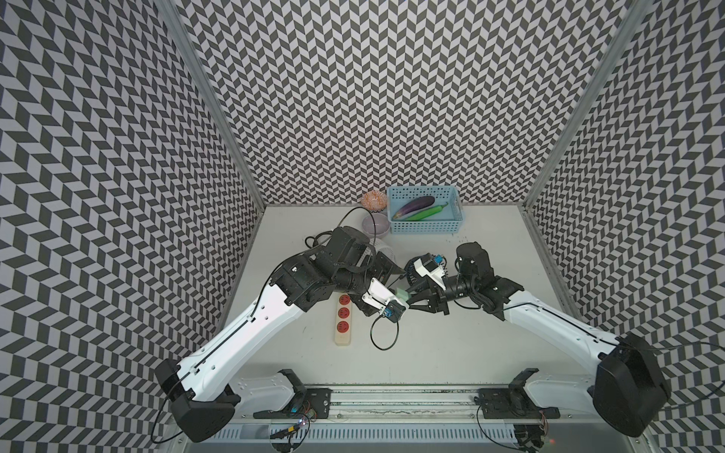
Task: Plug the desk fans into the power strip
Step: Pick up the plug from the center of the board.
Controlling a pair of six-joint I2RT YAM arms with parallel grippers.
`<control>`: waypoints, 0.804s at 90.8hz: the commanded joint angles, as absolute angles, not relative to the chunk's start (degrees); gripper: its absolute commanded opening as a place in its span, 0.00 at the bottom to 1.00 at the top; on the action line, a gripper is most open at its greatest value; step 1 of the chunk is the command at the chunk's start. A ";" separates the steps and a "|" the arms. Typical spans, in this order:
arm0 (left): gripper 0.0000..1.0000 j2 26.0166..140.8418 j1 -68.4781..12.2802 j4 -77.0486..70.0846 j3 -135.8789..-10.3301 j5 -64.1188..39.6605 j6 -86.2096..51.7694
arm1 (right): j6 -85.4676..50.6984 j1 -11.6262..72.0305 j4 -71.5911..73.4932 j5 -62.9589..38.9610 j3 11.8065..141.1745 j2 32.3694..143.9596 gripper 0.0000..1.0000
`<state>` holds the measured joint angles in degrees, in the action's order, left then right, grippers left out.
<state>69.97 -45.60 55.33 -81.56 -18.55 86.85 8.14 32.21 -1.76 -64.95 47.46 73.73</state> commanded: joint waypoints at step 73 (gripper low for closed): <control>0.59 72.29 -47.68 52.31 -79.44 -18.39 85.34 | 3.66 31.30 6.12 -70.44 48.66 74.32 0.00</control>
<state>71.16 -47.22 53.17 -77.49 -16.25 86.59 4.38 31.68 2.74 -69.10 47.53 74.24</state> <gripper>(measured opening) 0.617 0.291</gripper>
